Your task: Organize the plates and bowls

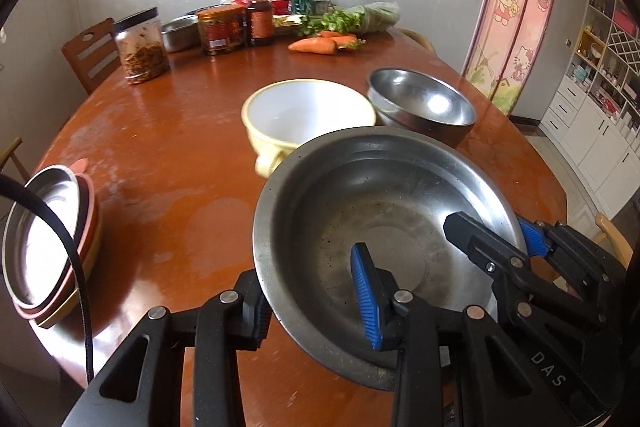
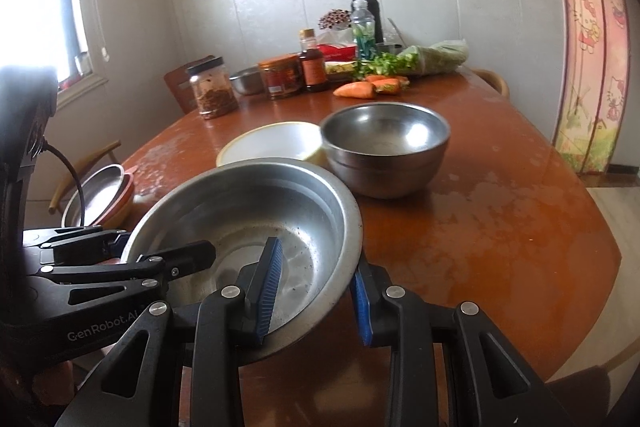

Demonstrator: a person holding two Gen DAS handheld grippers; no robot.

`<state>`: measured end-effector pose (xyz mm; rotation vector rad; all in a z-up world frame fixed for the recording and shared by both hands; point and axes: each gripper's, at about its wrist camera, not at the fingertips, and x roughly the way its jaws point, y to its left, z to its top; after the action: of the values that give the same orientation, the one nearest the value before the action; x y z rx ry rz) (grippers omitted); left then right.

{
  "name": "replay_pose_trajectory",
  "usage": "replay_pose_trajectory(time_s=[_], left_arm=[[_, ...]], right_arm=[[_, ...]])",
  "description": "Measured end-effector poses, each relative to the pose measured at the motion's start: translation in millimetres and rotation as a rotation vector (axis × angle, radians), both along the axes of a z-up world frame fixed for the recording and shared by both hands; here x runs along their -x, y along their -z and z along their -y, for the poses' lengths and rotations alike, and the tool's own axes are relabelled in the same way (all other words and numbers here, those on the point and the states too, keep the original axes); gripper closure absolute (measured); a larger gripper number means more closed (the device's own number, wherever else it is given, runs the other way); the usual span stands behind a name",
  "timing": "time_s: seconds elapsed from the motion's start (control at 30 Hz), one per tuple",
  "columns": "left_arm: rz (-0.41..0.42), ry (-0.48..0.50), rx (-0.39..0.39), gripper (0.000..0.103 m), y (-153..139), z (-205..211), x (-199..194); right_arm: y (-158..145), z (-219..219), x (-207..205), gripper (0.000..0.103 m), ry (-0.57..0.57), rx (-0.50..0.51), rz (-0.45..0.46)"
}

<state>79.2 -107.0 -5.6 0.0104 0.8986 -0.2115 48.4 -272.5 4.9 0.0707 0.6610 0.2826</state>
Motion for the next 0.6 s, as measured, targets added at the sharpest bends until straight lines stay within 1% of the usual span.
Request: replay_pose_trajectory(time_s=[0.13, 0.3, 0.4, 0.53, 0.6], left_arm=[[0.001, -0.018, 0.001, 0.066, 0.0, -12.5, 7.6], [-0.014, -0.036, 0.002, 0.066, 5.9, -25.5, 15.0], [-0.014, -0.047, 0.001, 0.066, 8.4, -29.7, 17.2], [-0.023, -0.051, -0.004, 0.066, 12.0, -31.8, 19.5], [-0.025, -0.049, -0.001, 0.066, 12.3, -32.2, 19.9]], right_arm=[[-3.6, -13.7, 5.4, 0.069, -0.029, 0.013, 0.006], [-1.1, -24.1, 7.6, 0.069, -0.055, 0.010, -0.021], [1.3, -30.8, 10.2, 0.069, -0.066, 0.013, -0.033], [3.2, -39.8, 13.2, 0.068, -0.074, 0.055, -0.038], [3.2, -39.4, 14.0, 0.068, -0.079, 0.049, -0.041]])
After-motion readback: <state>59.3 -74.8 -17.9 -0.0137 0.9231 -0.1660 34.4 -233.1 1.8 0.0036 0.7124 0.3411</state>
